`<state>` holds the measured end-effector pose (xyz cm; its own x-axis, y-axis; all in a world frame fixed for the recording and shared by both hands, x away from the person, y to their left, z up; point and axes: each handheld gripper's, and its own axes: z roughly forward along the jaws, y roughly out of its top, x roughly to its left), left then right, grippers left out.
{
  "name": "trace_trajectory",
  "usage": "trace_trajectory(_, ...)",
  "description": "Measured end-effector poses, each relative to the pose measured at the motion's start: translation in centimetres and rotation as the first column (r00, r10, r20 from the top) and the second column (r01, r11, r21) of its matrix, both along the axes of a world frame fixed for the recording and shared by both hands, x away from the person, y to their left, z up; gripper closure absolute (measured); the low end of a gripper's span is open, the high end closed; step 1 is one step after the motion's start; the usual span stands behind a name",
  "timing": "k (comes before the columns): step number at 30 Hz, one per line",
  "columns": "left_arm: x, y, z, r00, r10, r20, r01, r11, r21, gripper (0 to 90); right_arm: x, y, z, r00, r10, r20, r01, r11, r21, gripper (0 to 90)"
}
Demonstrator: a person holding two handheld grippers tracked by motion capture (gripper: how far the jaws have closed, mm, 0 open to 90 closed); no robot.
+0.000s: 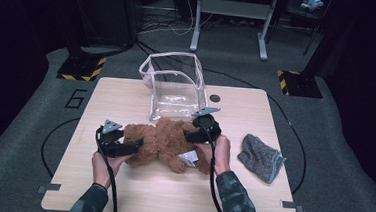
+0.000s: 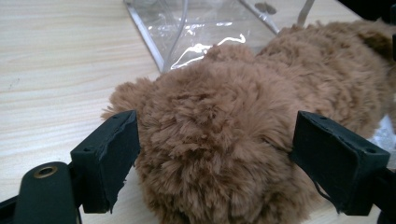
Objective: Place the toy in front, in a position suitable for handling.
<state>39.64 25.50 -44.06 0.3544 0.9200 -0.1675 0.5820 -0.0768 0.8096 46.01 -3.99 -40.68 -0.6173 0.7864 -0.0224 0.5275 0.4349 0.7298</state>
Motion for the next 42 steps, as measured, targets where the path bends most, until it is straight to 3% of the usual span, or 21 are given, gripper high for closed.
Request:
trace_trajectory(2,0.3,-0.2,-0.4,0.9996,-0.018,-0.022,0.018,0.9996,0.021,16.5,0.5,0.5,-0.4,1.0000,0.000,-0.009,-0.001,1.000,-0.012,42.3)
trace_trajectory(3,0.4,-0.3,-0.7,0.9995,-0.019,-0.026,0.019,0.9998,0.005,17.5,0.9,0.7,-0.8,0.9994,0.010,-0.034,-0.011,1.000,-0.011,47.8)
trace_trajectory(5,0.5,-0.5,-1.0,0.9995,-0.016,-0.027,0.016,0.9999,-0.001,21.5,1.0,0.8,-1.0,0.9992,0.007,-0.040,-0.008,1.000,-0.011,50.3)
trace_trajectory(9,0.1,-0.6,-1.7,0.9998,-0.013,-0.014,0.013,0.9998,0.012,40.6,1.1,0.9,-1.8,0.9981,0.009,-0.060,-0.009,1.000,0.003,68.7)
trace_trajectory(13,0.0,-0.7,-1.9,0.9996,-0.024,-0.013,0.025,0.9993,0.028,52.0,0.9,1.1,-2.1,0.9982,0.015,-0.058,-0.016,1.000,-0.009,76.2)
trace_trajectory(21,-0.7,-1.1,-1.9,0.9992,-0.020,0.034,0.017,0.9977,0.065,63.4,0.3,1.1,-2.2,0.9993,0.015,-0.033,-0.016,1.000,-0.013,80.1)
trace_trajectory(25,-1.1,-1.2,-1.8,0.9975,-0.018,0.068,0.014,0.9987,0.048,66.0,-0.3,1.0,-1.9,0.9998,0.007,-0.017,-0.007,1.000,0.000,80.8)
trace_trajectory(36,-1.7,-0.8,-1.2,0.9973,-0.025,0.068,0.024,0.9995,0.020,66.8,-1.7,0.8,-0.3,0.9989,0.027,0.039,-0.027,1.000,0.005,81.4)
trace_trajectory(42,-2.4,-1.0,-0.2,0.9946,-0.041,0.096,0.041,0.9992,0.007,66.9,-2.5,0.3,0.7,0.9987,0.019,0.048,-0.020,0.999,0.027,81.4)
